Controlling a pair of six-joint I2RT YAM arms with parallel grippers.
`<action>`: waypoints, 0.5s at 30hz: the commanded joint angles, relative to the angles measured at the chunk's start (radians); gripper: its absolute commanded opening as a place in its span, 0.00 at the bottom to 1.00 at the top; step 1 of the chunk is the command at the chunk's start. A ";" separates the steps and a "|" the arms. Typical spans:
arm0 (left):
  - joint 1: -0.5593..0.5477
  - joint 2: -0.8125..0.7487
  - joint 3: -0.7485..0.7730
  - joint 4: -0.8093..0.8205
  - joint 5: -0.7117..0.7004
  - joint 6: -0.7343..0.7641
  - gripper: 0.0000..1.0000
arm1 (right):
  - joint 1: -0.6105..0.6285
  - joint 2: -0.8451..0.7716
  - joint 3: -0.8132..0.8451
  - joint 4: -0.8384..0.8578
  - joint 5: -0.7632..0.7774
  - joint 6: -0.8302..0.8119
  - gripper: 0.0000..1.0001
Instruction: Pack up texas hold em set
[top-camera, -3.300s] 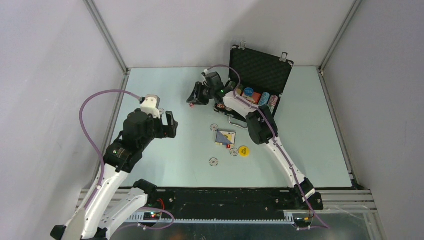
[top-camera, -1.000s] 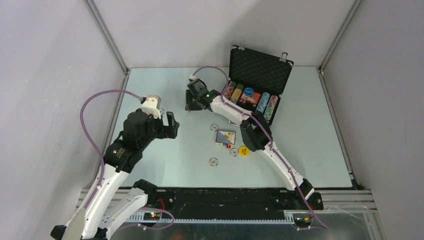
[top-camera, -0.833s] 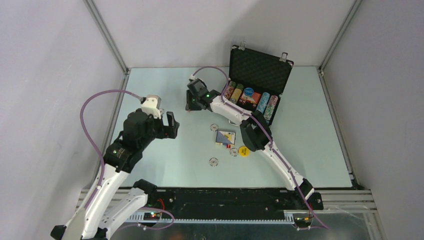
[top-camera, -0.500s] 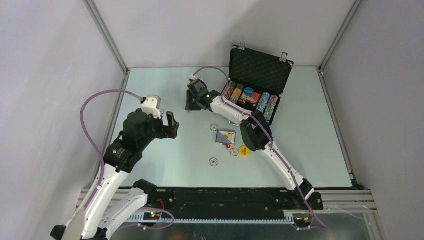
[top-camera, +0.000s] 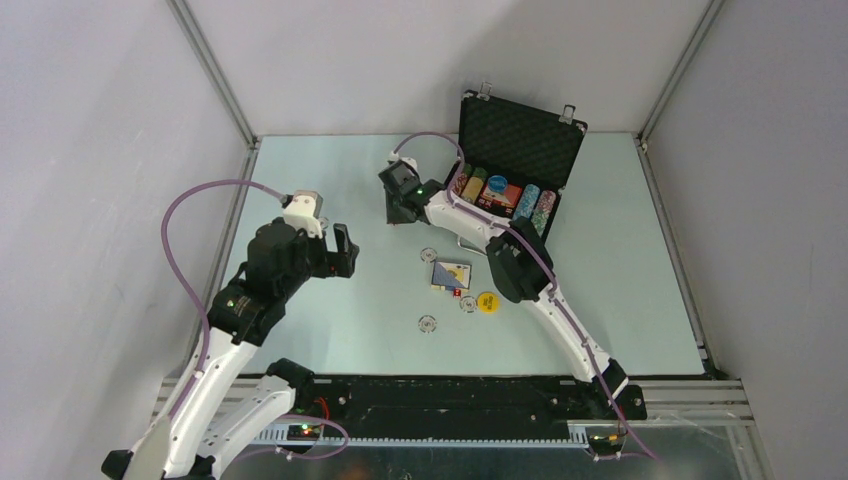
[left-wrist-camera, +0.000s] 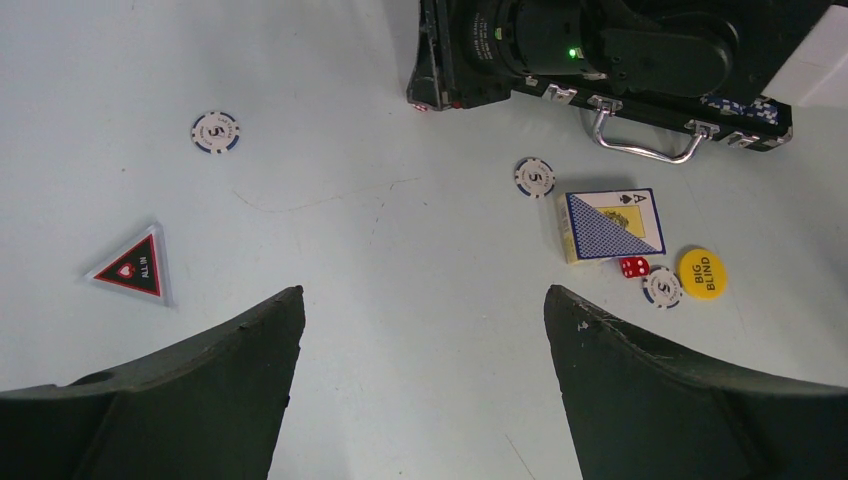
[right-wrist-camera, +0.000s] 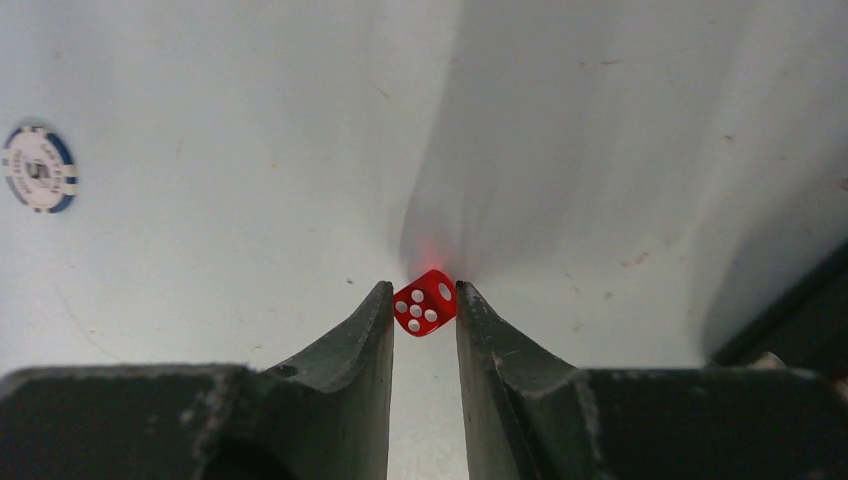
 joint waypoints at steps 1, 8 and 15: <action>0.008 -0.002 -0.004 0.033 0.014 0.023 0.95 | 0.002 -0.058 -0.038 -0.136 0.103 -0.037 0.22; 0.008 -0.004 -0.003 0.033 0.016 0.023 0.95 | 0.002 -0.186 -0.245 -0.081 0.126 -0.023 0.22; 0.007 -0.003 -0.003 0.033 0.019 0.023 0.95 | 0.005 -0.204 -0.312 -0.093 0.110 -0.020 0.36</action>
